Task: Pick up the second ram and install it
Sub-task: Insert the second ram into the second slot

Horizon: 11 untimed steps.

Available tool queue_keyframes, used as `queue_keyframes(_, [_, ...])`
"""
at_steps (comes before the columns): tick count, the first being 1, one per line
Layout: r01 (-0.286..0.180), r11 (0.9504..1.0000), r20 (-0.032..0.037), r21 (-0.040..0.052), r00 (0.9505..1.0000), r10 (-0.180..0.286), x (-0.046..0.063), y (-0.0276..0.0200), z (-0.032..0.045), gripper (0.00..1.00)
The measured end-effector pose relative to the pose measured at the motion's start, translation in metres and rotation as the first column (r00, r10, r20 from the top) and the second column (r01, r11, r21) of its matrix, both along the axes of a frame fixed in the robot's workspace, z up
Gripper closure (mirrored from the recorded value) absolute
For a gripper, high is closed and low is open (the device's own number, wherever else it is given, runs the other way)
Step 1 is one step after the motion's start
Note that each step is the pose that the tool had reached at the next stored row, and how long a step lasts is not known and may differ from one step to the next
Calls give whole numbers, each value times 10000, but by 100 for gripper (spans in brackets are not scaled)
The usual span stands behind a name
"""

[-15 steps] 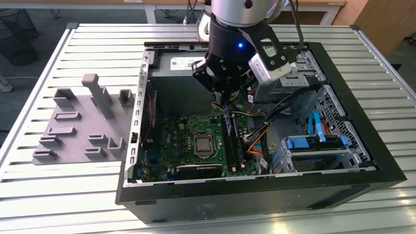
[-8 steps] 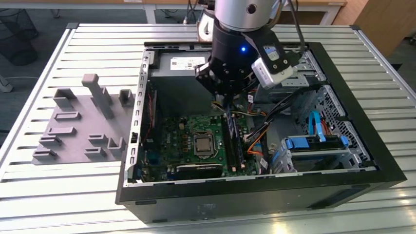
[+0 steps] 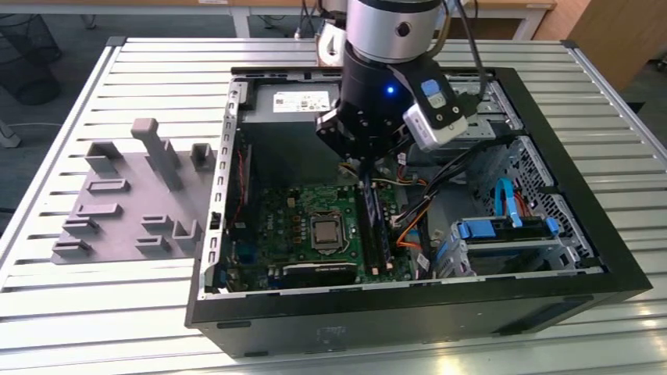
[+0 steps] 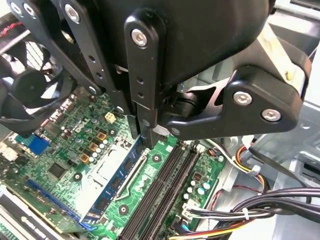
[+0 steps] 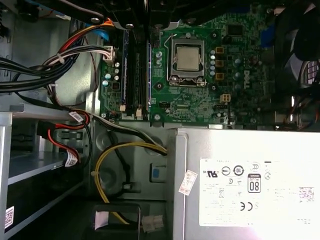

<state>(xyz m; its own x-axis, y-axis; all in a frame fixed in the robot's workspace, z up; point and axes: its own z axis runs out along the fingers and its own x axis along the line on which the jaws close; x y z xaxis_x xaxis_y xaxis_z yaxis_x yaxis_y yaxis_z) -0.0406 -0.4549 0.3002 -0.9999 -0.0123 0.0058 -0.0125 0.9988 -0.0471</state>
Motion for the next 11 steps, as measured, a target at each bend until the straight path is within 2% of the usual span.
queue_keyframes(11, [232,9997,-3,1,9997,-232,102,0,-192,86])
